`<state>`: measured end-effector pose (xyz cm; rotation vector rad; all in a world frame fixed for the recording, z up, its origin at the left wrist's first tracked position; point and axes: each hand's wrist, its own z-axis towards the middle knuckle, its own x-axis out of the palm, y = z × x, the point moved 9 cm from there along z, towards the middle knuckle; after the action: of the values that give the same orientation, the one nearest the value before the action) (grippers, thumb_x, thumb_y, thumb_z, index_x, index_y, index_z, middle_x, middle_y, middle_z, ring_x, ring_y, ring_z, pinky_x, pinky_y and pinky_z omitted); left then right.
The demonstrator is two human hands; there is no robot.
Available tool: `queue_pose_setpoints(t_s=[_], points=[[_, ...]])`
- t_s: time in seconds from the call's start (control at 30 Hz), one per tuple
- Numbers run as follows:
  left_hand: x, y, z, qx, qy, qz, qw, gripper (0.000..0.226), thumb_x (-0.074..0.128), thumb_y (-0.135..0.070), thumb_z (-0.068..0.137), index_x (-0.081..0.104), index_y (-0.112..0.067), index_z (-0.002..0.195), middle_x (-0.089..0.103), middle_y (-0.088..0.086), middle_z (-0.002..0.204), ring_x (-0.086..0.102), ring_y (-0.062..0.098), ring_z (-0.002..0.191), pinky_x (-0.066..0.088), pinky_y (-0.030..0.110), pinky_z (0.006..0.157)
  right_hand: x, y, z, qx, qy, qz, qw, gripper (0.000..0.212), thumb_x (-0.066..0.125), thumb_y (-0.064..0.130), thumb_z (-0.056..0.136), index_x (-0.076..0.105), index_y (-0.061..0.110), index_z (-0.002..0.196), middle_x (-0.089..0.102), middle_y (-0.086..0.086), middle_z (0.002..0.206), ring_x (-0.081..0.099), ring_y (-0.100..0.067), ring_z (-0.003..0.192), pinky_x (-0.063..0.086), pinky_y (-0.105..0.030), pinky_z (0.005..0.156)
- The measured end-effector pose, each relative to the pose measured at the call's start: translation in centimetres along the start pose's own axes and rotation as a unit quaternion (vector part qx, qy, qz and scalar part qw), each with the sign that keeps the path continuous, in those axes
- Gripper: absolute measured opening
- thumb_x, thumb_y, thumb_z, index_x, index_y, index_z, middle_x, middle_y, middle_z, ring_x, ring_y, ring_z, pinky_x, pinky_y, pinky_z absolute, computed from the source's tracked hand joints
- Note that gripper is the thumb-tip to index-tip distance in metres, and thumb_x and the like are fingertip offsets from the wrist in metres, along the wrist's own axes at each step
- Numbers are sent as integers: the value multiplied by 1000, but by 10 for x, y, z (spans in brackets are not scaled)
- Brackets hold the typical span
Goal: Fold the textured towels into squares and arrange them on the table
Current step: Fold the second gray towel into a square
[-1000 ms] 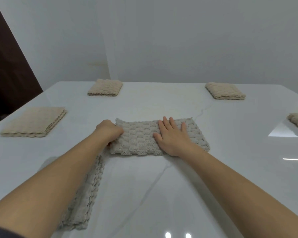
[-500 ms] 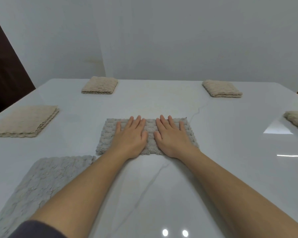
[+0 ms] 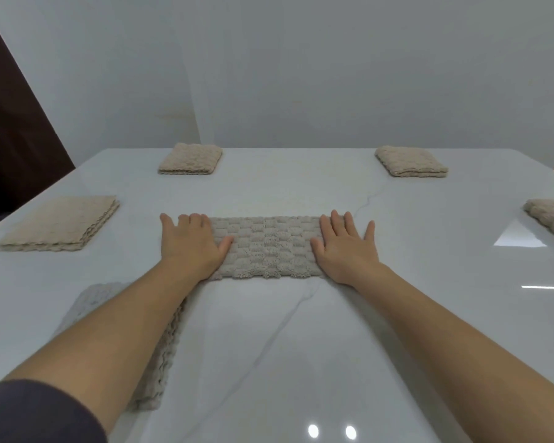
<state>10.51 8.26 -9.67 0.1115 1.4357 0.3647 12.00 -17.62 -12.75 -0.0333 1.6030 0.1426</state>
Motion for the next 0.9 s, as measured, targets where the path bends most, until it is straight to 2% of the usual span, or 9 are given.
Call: queue_pose_setpoints(t_s=[0.1, 0.17, 0.23, 0.3, 0.37, 0.5, 0.73, 0.83, 0.9], points=[[-17, 12, 0, -61, 18, -80, 995, 48, 33, -47, 98, 48, -7, 119, 56, 9, 116, 54, 26, 102, 38, 35, 81, -19, 20, 0, 4, -43, -3, 999, 61, 11, 40, 101, 3, 12, 154, -2, -7, 163, -8, -25, 149, -7, -58, 116], [-9, 24, 2, -139, 75, -195, 968, 31, 47, -35, 94, 49, -5, 98, 57, 7, 96, 53, 22, 79, 37, 28, 62, -28, 52, -2, -38, -69, 12, 997, 60, 13, 38, 102, 4, 10, 154, -3, -7, 163, -8, -26, 149, -7, -58, 116], [6, 29, 4, -169, 141, -264, 939, 26, 55, -31, 88, 51, -6, 83, 55, 5, 79, 51, 20, 65, 37, 25, 54, -22, 86, -4, -86, -64, 21, 994, 61, 13, 40, 102, 3, 11, 154, -3, -7, 163, -9, -26, 149, -8, -57, 116], [15, 29, 5, -158, 184, -284, 928, 26, 57, -33, 84, 59, -7, 84, 59, 7, 78, 56, 22, 66, 44, 26, 56, -10, 104, -2, -108, -46, 33, 993, 62, 13, 43, 102, 3, 13, 155, -3, -6, 163, -9, -26, 149, -9, -57, 116], [19, 30, 6, -150, 190, -291, 926, 30, 59, -38, 84, 56, -9, 78, 58, 7, 75, 55, 22, 65, 42, 26, 57, 1, 105, 2, -106, -22, 54, 993, 63, 13, 47, 101, 4, 15, 155, -2, -4, 163, -9, -26, 149, -8, -57, 116], [29, 31, 5, -163, 163, -300, 926, 40, 61, -48, 86, 46, -13, 73, 52, 5, 77, 56, 26, 78, 43, 30, 66, 7, 89, 4, -94, -6, 60, 994, 67, 14, 55, 99, 3, 19, 155, -3, 0, 163, -9, -23, 149, -6, -58, 116], [28, 30, 2, -139, 127, -323, 927, 38, 57, -47, 89, 59, -9, 83, 62, 6, 82, 58, 23, 74, 42, 29, 60, 4, 28, -1, -28, 6, 34, 999, 62, 12, 48, 101, 1, 20, 155, -4, 1, 163, -7, -22, 149, -6, -55, 117], [17, 27, 3, -125, 96, -406, 900, 32, 58, -32, 89, 49, -12, 66, 58, 5, 72, 51, 22, 63, 37, 28, 58, -4, 36, -1, -38, -8, 32, 999, 61, 12, 44, 102, 0, 17, 155, -5, -1, 163, -9, -24, 149, -8, -56, 116], [12, 26, 2, -140, 117, -497, 849, 26, 65, -26, 86, 53, -11, 67, 58, 9, 71, 50, 22, 58, 37, 26, 53, -10, 58, -3, -88, -23, 41, 995, 60, 12, 41, 102, -2, 17, 155, -8, 0, 163, -11, -22, 149, -10, -55, 116]])
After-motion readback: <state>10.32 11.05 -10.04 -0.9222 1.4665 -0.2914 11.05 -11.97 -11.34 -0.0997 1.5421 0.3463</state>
